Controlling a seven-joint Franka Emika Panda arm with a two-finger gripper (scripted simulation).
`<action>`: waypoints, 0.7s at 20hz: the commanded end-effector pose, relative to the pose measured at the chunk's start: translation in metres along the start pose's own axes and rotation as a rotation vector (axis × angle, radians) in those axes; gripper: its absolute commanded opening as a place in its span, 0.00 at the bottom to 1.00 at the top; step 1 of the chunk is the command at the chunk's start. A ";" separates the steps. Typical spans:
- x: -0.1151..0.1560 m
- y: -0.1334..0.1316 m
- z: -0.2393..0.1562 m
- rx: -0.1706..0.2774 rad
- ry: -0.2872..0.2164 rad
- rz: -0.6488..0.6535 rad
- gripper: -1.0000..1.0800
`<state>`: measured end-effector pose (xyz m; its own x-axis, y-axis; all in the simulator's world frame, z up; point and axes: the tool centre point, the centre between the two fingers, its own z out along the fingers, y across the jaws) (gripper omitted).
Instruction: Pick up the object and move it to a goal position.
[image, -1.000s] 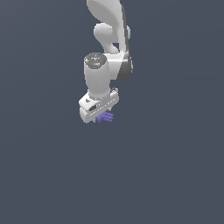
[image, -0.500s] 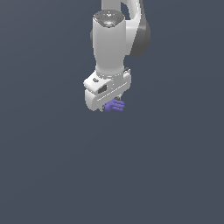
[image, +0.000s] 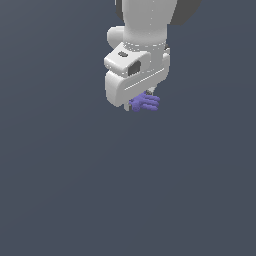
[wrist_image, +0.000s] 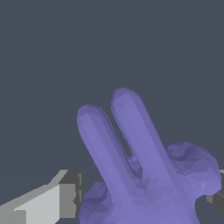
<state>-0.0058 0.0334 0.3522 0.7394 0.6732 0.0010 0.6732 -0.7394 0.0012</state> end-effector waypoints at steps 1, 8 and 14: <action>0.009 -0.004 -0.022 0.001 -0.001 0.000 0.00; 0.029 -0.010 -0.068 0.001 -0.001 0.002 0.00; 0.040 -0.013 -0.090 0.001 -0.001 0.002 0.00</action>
<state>0.0137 0.0678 0.4369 0.7403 0.6723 0.0007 0.6723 -0.7403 0.0004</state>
